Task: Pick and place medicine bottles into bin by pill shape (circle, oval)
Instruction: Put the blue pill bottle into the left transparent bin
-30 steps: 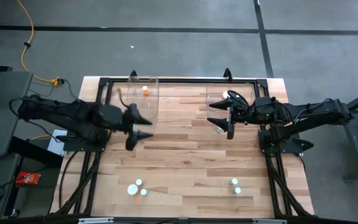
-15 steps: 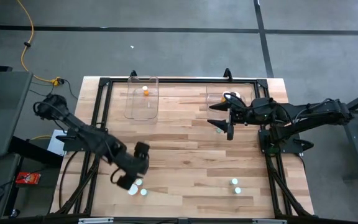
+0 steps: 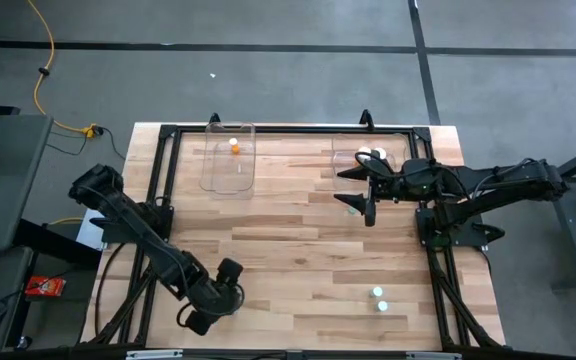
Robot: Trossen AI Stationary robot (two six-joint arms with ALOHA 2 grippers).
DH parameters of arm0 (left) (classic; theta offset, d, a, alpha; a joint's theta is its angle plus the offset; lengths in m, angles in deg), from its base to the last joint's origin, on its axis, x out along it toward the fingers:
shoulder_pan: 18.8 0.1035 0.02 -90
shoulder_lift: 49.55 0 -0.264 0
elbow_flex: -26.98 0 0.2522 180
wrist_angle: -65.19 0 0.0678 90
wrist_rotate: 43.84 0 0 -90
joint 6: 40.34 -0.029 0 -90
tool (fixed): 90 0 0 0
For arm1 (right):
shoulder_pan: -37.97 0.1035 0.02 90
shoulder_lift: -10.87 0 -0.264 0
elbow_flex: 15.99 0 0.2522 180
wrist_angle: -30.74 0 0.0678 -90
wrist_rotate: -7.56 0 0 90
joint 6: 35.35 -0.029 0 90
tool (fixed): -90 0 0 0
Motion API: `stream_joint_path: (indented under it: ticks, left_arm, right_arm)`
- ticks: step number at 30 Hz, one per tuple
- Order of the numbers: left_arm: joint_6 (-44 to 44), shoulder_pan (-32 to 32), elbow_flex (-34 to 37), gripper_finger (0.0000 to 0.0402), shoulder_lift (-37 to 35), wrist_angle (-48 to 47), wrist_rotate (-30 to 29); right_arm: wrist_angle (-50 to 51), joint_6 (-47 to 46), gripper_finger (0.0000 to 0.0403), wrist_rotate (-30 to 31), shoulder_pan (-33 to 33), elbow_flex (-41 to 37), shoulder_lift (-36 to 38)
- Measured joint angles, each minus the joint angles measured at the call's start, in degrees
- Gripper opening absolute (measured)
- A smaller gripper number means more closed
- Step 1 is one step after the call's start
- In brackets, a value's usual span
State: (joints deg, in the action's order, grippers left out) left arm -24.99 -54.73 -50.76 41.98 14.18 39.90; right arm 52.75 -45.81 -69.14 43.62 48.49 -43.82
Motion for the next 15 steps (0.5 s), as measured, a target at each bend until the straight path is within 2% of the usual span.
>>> stream_joint_path:
  ticks: [7,15]
  left_arm:
    - [5.6,0.0,-0.7,0.0252,2.1,-0.5,0.1]
    - [9.3,-0.1,-9.0,0.0252,8.9,-8.1,-0.3]
  right_arm:
    - [0.2,0.0,0.0282,0.0,0.0,0.0,0.0]
    - [1.4,0.4,0.0282,0.1,0.0,0.0,0.0]
